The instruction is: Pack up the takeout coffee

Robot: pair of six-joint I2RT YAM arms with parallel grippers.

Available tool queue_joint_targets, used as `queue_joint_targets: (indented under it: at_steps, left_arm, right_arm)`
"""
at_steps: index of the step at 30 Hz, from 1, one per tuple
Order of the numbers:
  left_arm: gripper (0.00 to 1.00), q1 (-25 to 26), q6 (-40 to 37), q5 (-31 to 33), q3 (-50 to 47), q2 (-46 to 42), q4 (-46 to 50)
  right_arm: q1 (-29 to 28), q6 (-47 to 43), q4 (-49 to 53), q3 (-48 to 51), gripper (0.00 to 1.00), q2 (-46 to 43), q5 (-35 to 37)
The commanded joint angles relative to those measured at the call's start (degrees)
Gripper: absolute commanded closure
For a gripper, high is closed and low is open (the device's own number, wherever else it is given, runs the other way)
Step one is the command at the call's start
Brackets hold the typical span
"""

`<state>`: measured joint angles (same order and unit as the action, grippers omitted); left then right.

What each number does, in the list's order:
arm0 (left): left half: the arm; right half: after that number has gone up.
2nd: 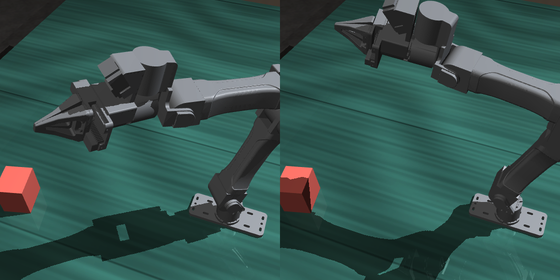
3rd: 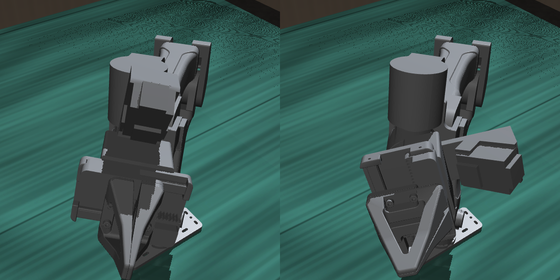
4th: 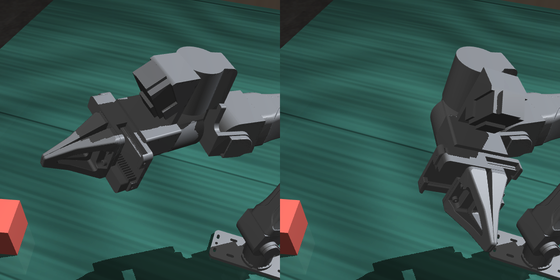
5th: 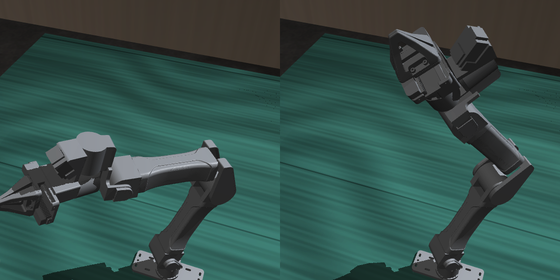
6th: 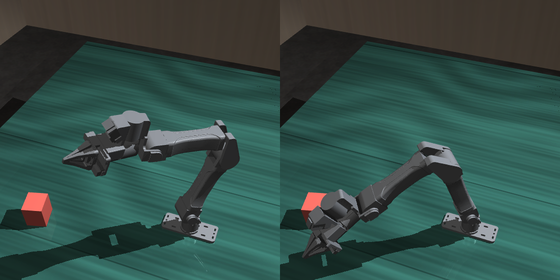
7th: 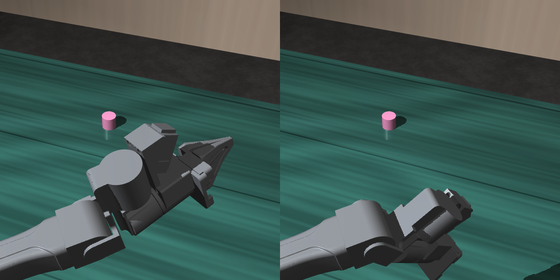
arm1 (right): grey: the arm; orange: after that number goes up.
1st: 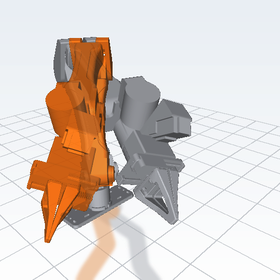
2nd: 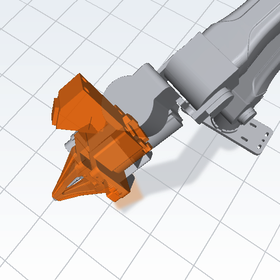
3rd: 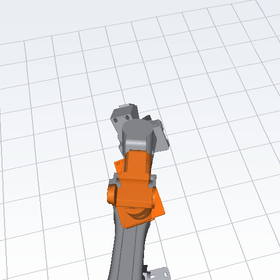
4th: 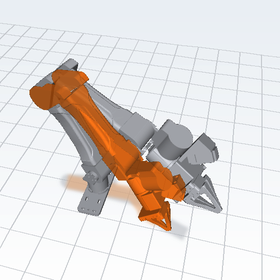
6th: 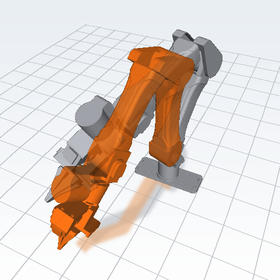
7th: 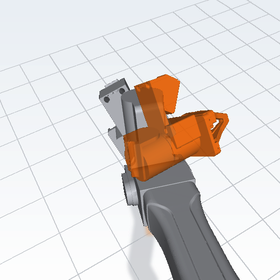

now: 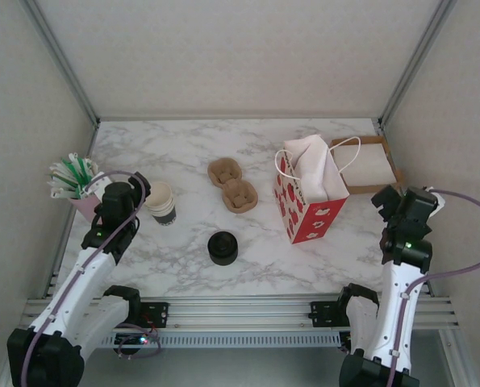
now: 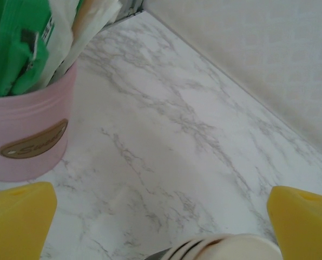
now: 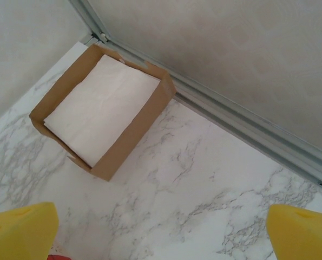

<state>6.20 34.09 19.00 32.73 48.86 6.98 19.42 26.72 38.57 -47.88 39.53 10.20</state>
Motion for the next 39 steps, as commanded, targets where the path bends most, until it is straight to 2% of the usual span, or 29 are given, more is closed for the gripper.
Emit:
queue_joint_targets:
  at_steps: [1, 10, 20, 27, 33, 39]
  left_arm:
    - [0.0, -2.5, -0.8, -3.1, -2.5, 1.4, -4.2]
    - [0.0, -8.6, -2.9, -8.9, -6.2, 5.0, -10.8]
    - [0.0, -9.3, -8.9, -6.0, -5.8, 13.6, -15.8]
    - [0.0, -9.5, -13.1, -6.3, -3.7, 19.5, -19.9]
    - [0.0, -9.6, -16.3, -3.9, -5.2, 20.1, -24.5]
    - [0.0, -10.7, -20.2, -8.8, -8.1, 19.2, -31.2]
  right_arm:
    - [0.5, 2.1, -6.9, 4.5, 0.01, -2.4, -1.2]
    - [0.5, 1.4, -16.7, 15.5, 0.01, -5.8, -1.3]
    - [0.4, -0.5, -32.6, 27.4, 0.01, -5.8, -2.3]
    - [0.0, -0.3, -40.2, 30.2, 0.01, -1.0, -0.9]
    - [-3.9, -2.6, -45.9, 30.6, 0.01, 3.6, 3.6]
    - [-5.3, -2.0, -57.4, 32.1, 0.01, 13.0, 4.6]
